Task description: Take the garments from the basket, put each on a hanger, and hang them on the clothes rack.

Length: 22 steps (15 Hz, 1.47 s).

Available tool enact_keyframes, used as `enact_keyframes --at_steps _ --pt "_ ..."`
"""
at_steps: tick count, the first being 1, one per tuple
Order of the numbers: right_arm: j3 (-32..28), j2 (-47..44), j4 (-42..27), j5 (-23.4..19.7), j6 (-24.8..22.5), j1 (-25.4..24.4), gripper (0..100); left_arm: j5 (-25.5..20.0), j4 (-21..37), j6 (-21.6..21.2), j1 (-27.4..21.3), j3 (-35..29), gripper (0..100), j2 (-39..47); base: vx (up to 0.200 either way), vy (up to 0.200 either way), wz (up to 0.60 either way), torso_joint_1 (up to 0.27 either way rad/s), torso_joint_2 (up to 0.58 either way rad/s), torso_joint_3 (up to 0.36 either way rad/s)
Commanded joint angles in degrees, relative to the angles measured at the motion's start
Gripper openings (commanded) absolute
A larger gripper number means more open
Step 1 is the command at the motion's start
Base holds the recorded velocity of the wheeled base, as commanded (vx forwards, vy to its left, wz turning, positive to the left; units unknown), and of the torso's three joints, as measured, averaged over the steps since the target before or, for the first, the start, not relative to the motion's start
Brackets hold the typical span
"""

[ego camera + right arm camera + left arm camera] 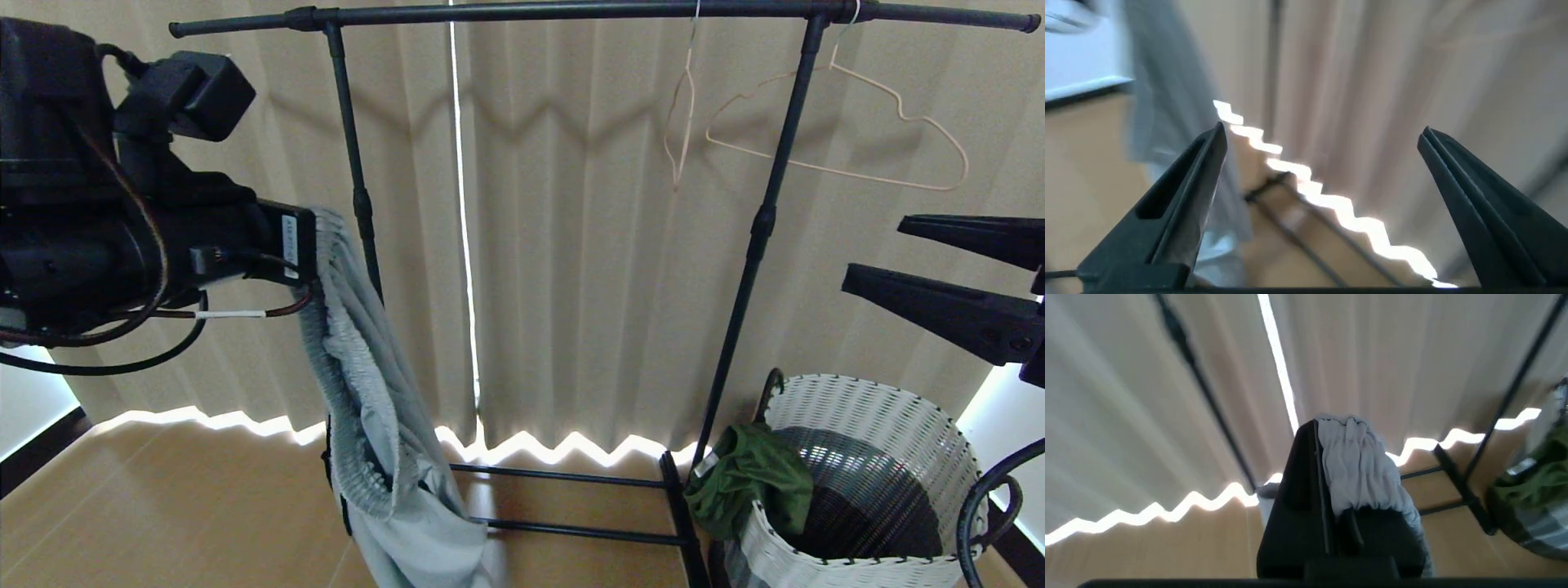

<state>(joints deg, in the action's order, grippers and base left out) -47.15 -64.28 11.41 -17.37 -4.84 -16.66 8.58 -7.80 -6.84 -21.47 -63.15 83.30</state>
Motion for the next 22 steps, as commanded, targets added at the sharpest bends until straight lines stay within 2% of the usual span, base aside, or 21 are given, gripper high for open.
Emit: enact_keyframes --at_steps 1,3,6,8,14,20,22 --pt "4.09 2.67 0.54 1.2 -4.39 8.93 100 -0.41 -0.02 0.07 3.54 4.17 0 -5.43 0.0 0.0 0.0 0.0 0.0 0.0" --pt "8.92 3.46 1.77 1.46 -4.56 13.94 100 -0.5 -0.28 0.16 6.61 7.95 0 -8.59 0.0 0.0 0.0 0.0 0.0 0.0" --pt "14.37 3.55 7.84 4.01 -4.92 17.1 100 -0.41 -0.11 0.42 8.55 11.82 0 -12.19 0.0 0.0 0.0 0.0 0.0 0.0" --pt "17.8 3.46 11.88 6.12 -8.17 17.9 100 -0.41 -0.02 0.16 8.55 14.9 0 -16.15 0.0 0.0 0.0 0.0 0.0 0.0" --pt "19.56 1.7 13.29 8.06 -8.96 21.06 100 -0.41 -0.37 0.16 8.64 16.65 0 -17.73 0.0 0.0 0.0 0.0 0.0 0.0" --pt "20.0 0.56 13.29 8.58 -14.06 23.96 100 -0.41 -0.46 -0.02 9.08 17.88 0 -19.05 0.0 0.0 0.0 0.0 0.0 0.0" --pt "20.26 0.65 13.29 8.58 -14.14 23.96 100 -0.5 -0.55 -0.02 9.43 18.24 0 -18.61 0.0 0.0 0.0 0.0 0.0 0.0"
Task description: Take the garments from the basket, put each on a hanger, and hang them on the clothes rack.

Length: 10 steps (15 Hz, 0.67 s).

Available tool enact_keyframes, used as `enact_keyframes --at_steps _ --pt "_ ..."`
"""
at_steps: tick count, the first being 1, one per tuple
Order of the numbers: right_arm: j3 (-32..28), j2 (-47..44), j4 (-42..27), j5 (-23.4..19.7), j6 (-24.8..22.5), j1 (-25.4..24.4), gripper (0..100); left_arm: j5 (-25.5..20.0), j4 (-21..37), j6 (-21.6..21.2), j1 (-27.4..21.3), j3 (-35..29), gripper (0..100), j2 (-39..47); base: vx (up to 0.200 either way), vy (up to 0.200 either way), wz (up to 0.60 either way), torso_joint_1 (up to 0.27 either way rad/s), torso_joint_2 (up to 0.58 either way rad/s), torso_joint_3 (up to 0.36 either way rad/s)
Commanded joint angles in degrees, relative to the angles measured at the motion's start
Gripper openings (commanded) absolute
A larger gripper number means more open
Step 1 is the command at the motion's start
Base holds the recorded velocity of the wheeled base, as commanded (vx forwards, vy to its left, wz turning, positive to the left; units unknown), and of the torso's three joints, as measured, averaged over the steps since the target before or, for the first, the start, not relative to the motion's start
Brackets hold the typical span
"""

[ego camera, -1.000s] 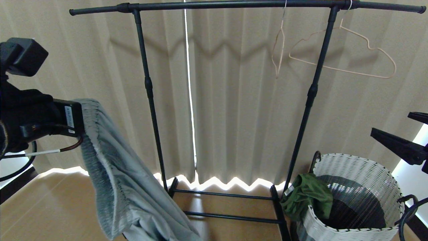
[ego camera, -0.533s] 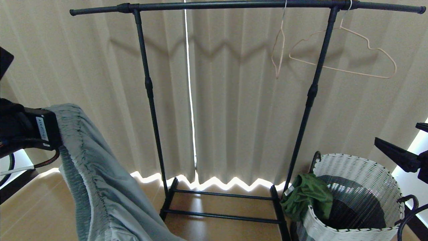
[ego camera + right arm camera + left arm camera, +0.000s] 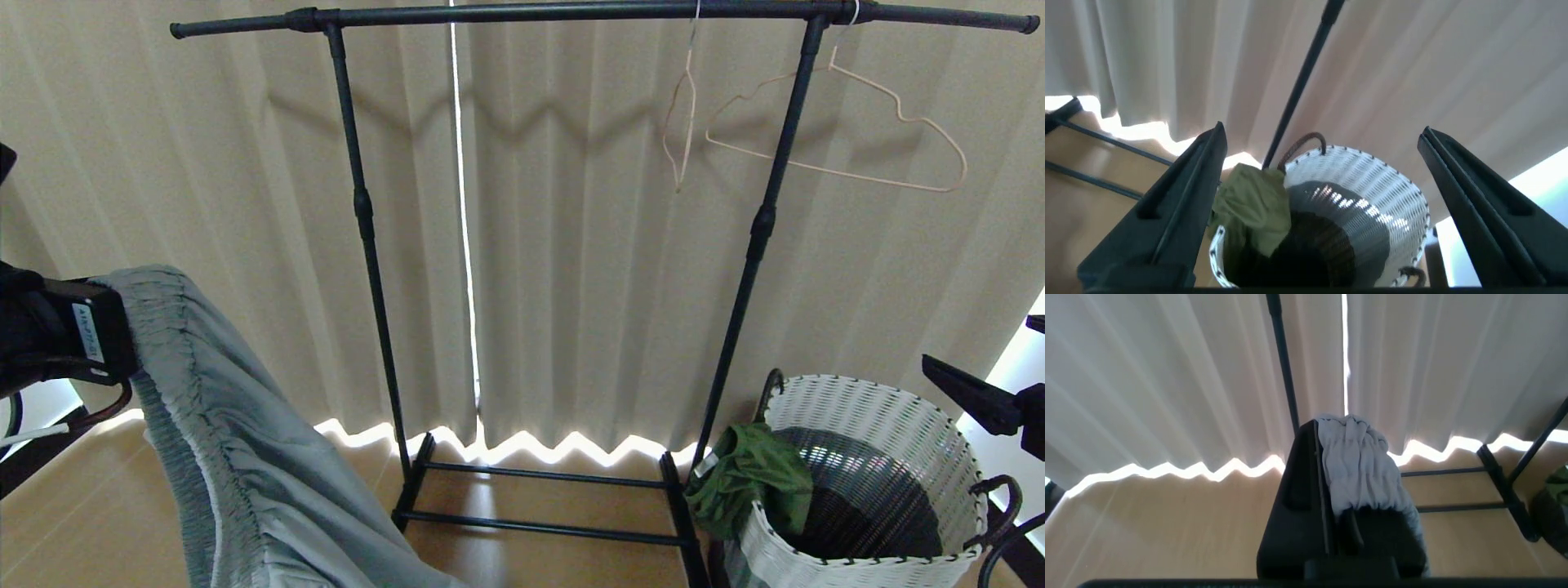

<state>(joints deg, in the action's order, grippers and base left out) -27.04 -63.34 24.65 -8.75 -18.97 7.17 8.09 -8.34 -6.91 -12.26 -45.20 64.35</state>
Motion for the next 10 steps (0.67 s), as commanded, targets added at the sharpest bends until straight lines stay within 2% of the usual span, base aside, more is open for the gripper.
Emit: enact_keyframes --at_steps 1,7,10 --pt "0.06 -0.29 0.05 -0.04 -0.02 0.13 100 -0.01 -0.01 0.06 0.13 0.29 0 0.42 0.0 0.0 0.0 0.0 0.0 0.0" --pt "-0.47 -0.03 0.14 0.05 -0.02 0.13 100 -0.27 -1.42 -1.88 0.22 0.11 0 0.86 0.0 0.0 0.0 0.004 -0.01 -0.004" --pt "-0.3 -0.11 0.14 0.05 -0.02 0.13 100 -0.27 -1.42 -2.05 0.13 1.08 0 0.77 0.0 0.0 0.0 0.066 -0.24 -0.227"
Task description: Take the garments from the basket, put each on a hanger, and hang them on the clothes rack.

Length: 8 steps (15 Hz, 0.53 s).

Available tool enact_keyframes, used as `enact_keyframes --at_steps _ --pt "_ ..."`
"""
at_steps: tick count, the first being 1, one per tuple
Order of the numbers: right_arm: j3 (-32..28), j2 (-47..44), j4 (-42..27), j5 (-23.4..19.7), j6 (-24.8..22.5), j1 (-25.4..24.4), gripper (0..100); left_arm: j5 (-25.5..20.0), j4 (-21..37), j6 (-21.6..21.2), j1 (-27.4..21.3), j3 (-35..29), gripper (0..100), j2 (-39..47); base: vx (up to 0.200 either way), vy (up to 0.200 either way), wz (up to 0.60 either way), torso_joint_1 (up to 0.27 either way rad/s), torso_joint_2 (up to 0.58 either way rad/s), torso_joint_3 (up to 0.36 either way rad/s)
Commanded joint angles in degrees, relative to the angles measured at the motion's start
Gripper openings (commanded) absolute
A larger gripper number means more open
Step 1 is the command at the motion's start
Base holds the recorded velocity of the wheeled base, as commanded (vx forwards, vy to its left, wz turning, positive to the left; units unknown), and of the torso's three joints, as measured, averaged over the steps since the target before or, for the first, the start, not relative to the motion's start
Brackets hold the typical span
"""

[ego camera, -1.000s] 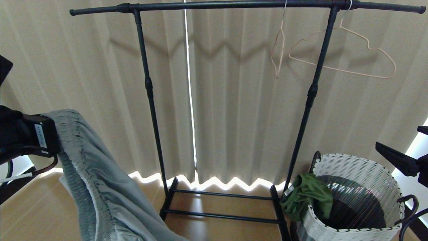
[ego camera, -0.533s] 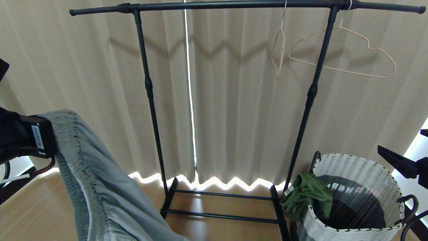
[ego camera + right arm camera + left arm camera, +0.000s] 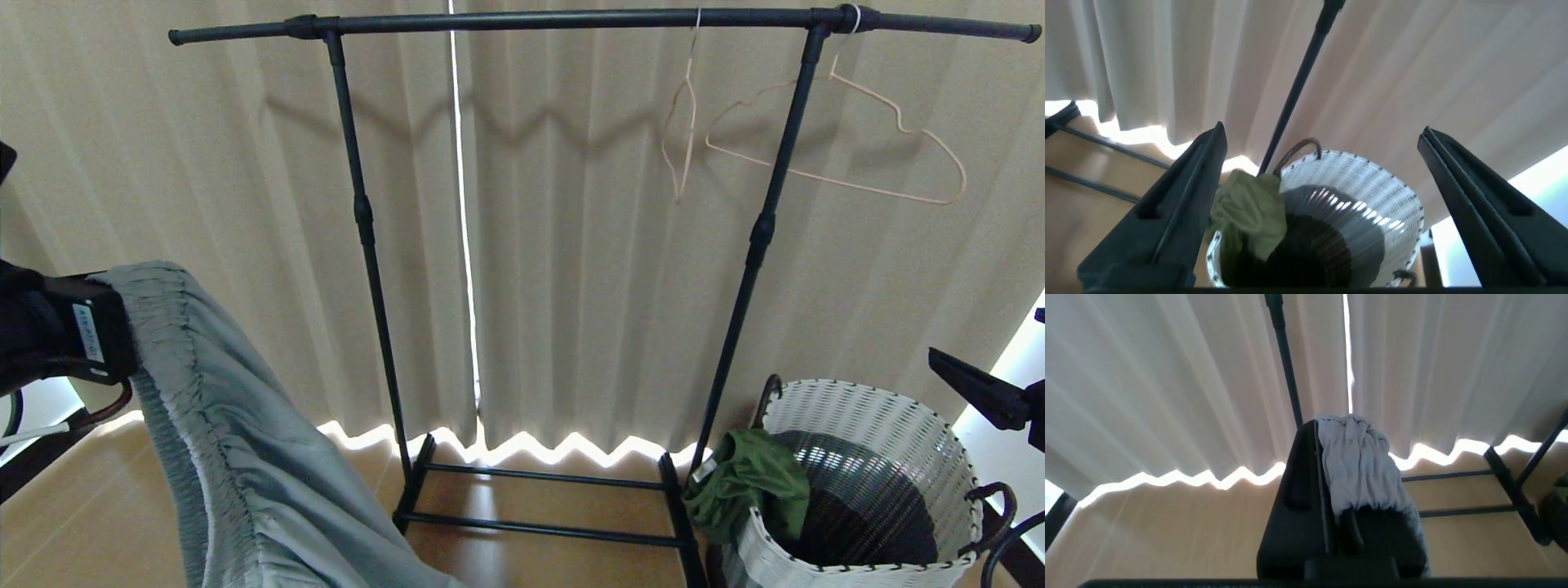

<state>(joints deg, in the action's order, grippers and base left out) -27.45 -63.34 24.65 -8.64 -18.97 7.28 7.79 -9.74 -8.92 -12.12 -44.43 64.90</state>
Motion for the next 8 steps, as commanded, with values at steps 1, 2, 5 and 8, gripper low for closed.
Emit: enact_keyframes --at_steps 1,2,5,8 --pt "0.21 -0.03 0.05 -0.06 -0.02 0.02 100 0.03 -0.02 -0.04 -0.01 0.58 0 0.14 0.0 0.0 0.0 0.041 -0.29 -0.286" --pt "0.3 -0.03 0.14 -0.06 -0.02 0.02 100 -0.06 -0.1 -0.04 -0.01 0.67 0 0.05 0.0 0.0 0.0 0.149 -0.51 -0.305" --pt "0.56 -0.03 0.05 -0.06 -0.1 0.02 100 0.03 -0.02 -0.04 -0.01 0.93 0 -0.13 0.0 0.0 0.0 0.178 -0.52 -0.286" --pt "0.56 0.06 0.05 -0.06 -0.1 0.02 100 -0.06 -0.46 -0.13 0.08 1.81 0 -0.3 0.0 0.0 0.0 0.185 -0.47 -0.287"
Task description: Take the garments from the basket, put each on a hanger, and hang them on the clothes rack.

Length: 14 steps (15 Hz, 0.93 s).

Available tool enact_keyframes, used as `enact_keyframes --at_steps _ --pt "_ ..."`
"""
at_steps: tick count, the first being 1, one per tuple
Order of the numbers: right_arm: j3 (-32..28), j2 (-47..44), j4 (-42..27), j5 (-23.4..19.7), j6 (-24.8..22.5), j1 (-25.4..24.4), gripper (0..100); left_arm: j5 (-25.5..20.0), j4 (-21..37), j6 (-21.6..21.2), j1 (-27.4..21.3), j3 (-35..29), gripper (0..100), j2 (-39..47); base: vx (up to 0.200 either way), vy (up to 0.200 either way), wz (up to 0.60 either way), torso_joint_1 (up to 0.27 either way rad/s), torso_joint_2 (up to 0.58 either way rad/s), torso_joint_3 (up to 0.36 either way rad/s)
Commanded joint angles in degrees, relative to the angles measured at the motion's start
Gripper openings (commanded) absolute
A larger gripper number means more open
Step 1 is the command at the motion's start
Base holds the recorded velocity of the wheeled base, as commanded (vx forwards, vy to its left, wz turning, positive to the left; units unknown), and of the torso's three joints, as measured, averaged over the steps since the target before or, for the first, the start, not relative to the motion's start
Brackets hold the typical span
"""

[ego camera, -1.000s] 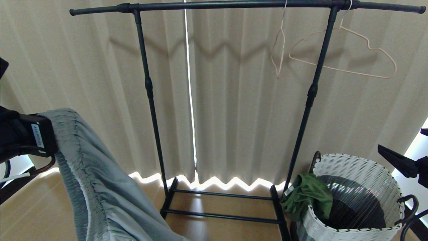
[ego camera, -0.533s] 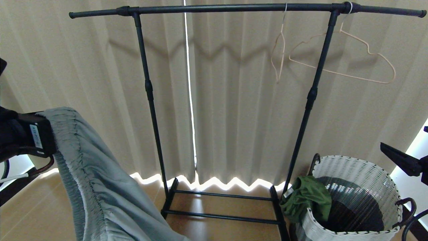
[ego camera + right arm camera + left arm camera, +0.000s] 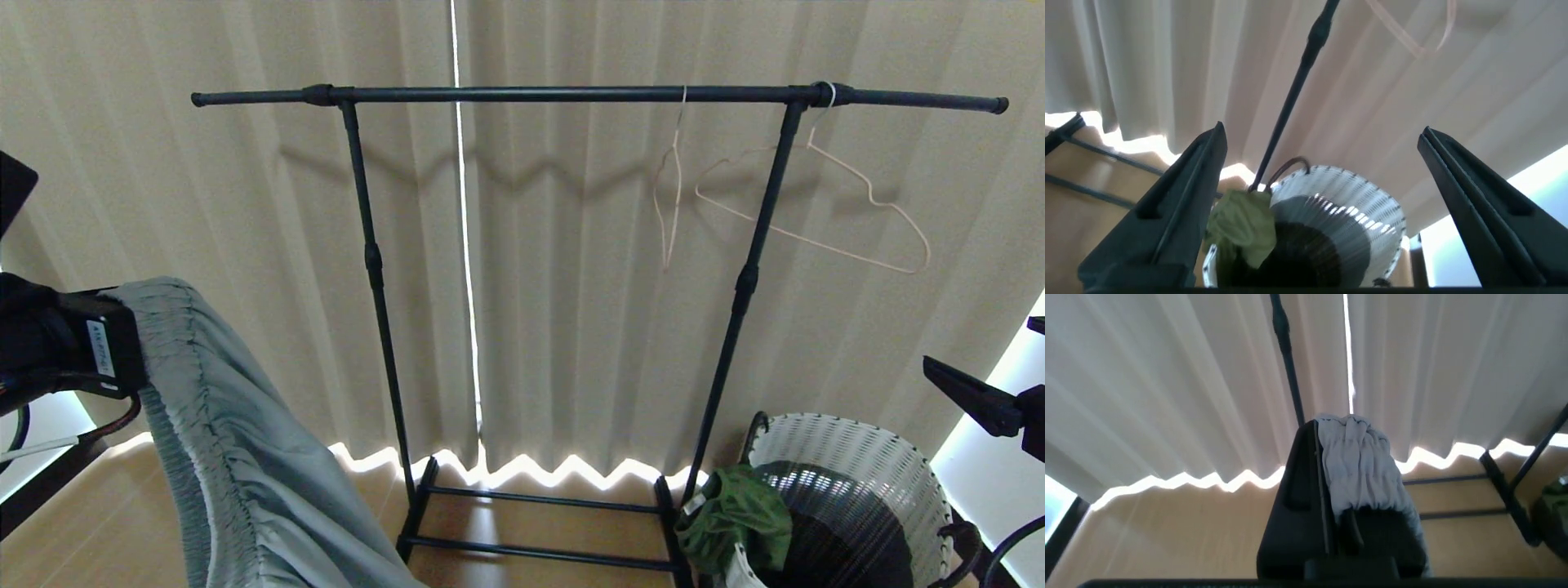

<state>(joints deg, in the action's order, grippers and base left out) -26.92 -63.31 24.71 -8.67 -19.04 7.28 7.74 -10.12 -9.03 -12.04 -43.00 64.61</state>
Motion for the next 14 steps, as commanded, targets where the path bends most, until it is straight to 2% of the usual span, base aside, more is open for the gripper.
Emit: enact_keyframes --at_steps 1,7,9,12,14 --pt "0.02 0.02 -0.01 -0.03 -0.03 0.02 100 -0.01 -0.52 -0.02 -0.08 0.9 0 -0.19 0.0 0.0 0.0 0.178 -0.46 -0.271" --pt "0.55 -0.15 -0.01 -0.03 -0.03 0.02 100 -0.09 -2.98 -0.2 -0.08 2.65 0 -0.19 0.0 0.0 0.0 0.203 -0.46 -0.268" --pt "0.73 -0.5 -0.01 -0.03 -0.56 0.02 100 -0.36 -5.88 -1.25 0.0 4.59 0 -0.19 0.0 0.0 0.0 0.061 -0.17 -0.095" --pt "0.73 -0.33 -0.01 -0.03 -1.35 0.02 100 -0.27 -6.32 -5.12 0.62 6.61 0 -0.36 0.0 0.0 0.0 0.014 -0.02 -0.012" --pt "0.81 -0.24 -0.01 -0.03 -1.35 0.02 100 -0.36 -7.55 -5.29 0.71 6.52 0 -0.71 0.0 0.0 0.0 0.0 0.0 0.0"
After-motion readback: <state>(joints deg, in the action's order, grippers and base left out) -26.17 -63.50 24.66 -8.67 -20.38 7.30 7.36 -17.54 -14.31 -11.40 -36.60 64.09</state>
